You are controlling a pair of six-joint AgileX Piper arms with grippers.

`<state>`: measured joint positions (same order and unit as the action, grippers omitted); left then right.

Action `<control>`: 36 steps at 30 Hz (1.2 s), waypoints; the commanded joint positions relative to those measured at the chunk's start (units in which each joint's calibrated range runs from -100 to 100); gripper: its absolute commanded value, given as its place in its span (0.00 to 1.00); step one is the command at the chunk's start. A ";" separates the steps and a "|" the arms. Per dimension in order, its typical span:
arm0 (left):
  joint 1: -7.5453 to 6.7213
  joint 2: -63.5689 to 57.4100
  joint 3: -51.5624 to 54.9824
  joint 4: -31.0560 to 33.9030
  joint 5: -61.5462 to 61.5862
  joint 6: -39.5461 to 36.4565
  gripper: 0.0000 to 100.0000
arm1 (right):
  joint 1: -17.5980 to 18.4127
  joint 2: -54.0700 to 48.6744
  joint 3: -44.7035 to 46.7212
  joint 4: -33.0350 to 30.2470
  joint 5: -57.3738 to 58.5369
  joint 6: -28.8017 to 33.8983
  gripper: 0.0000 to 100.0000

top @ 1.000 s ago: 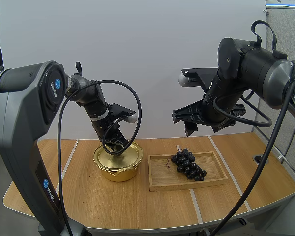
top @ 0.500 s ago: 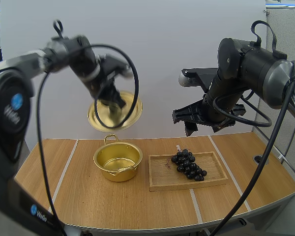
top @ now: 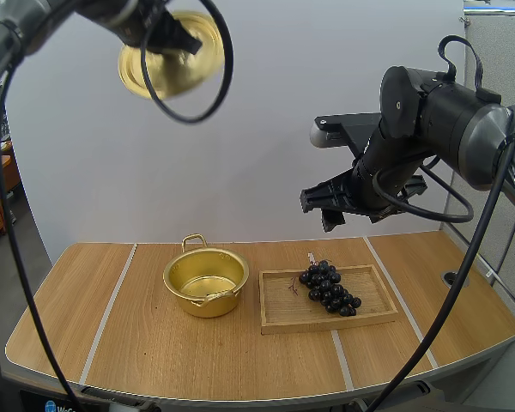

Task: Open the pot, put the grape inside, and close it

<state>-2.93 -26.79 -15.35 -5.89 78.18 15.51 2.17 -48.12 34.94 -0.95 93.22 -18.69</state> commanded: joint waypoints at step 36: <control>-0.16 -0.58 -6.02 0.89 -33.14 -1.43 0.00 | -8.68 42.59 -1.88 18.73 -15.02 -32.48 1.00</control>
<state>-2.93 -26.92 -21.06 -5.51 47.15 14.85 -6.25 -5.72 33.47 16.30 78.25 -49.79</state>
